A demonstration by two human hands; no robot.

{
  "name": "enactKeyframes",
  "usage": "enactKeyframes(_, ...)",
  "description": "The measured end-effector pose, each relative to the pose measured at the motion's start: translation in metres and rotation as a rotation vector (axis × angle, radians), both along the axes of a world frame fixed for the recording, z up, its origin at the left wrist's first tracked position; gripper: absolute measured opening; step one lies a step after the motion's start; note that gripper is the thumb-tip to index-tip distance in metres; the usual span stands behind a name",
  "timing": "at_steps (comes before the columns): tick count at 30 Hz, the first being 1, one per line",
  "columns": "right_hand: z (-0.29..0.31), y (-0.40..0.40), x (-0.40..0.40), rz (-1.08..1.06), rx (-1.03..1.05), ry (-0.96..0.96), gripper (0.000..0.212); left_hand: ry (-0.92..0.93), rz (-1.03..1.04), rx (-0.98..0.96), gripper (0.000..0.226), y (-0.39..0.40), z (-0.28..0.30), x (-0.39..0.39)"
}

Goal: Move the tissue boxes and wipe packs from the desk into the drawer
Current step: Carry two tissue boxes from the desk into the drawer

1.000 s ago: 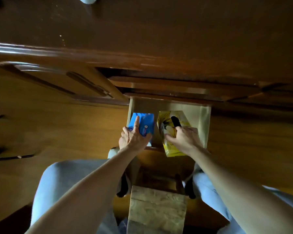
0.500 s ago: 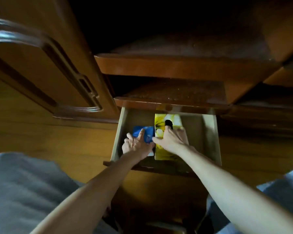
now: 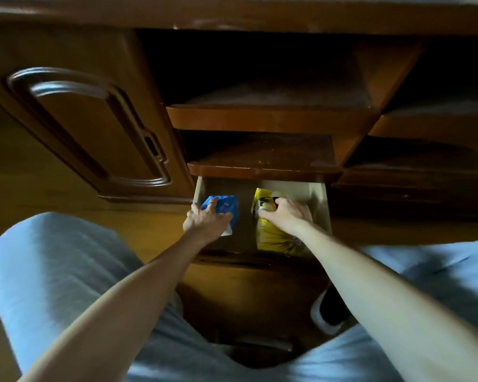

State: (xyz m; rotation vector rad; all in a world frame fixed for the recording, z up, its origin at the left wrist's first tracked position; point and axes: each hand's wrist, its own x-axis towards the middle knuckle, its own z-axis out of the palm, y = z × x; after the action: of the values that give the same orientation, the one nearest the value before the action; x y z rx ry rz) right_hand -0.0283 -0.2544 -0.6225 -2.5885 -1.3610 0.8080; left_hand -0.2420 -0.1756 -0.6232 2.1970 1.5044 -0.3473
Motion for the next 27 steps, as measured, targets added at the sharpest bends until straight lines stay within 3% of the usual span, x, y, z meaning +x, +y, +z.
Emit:
enactKeyframes(4, -0.031, -0.004, 0.007, 0.017, 0.03, 0.048, 0.091, 0.009, 0.15, -0.033, 0.049, -0.001, -0.002, 0.018)
enactKeyframes(7, -0.046, -0.005, 0.01, 0.036, 0.079, 0.062, 0.084, 0.053, 0.105, -0.071, 0.049, -0.001, -0.003, 0.029)
enactKeyframes(12, -0.057, 0.009, -0.006, 0.021, 0.055, -0.054, 0.085, 0.09, 0.253, 0.004, 0.071, 0.0, -0.018, 0.033)
enactKeyframes(16, -0.075, 0.017, -0.023, 0.114, -0.005, -0.204, 0.088, 0.14, 0.148, 0.077, 0.085, -0.002, -0.041, 0.028)
enactKeyframes(21, -0.104, 0.017, -0.03, 0.242, 0.013, -0.324, 0.107, 0.288, -0.042, 0.108, 0.087, 0.002, -0.066, 0.017)
enactKeyframes(23, -0.116, 0.012, -0.03, 0.262, 0.048, -0.334, 0.111, 0.282, -0.17, 0.115, 0.091, 0.005, -0.073, 0.016)
enactKeyframes(27, -0.127, 0.002, -0.028, 0.298, 0.088, -0.34, 0.109, 0.206, -0.18, 0.047, 0.095, 0.021, -0.083, 0.014)
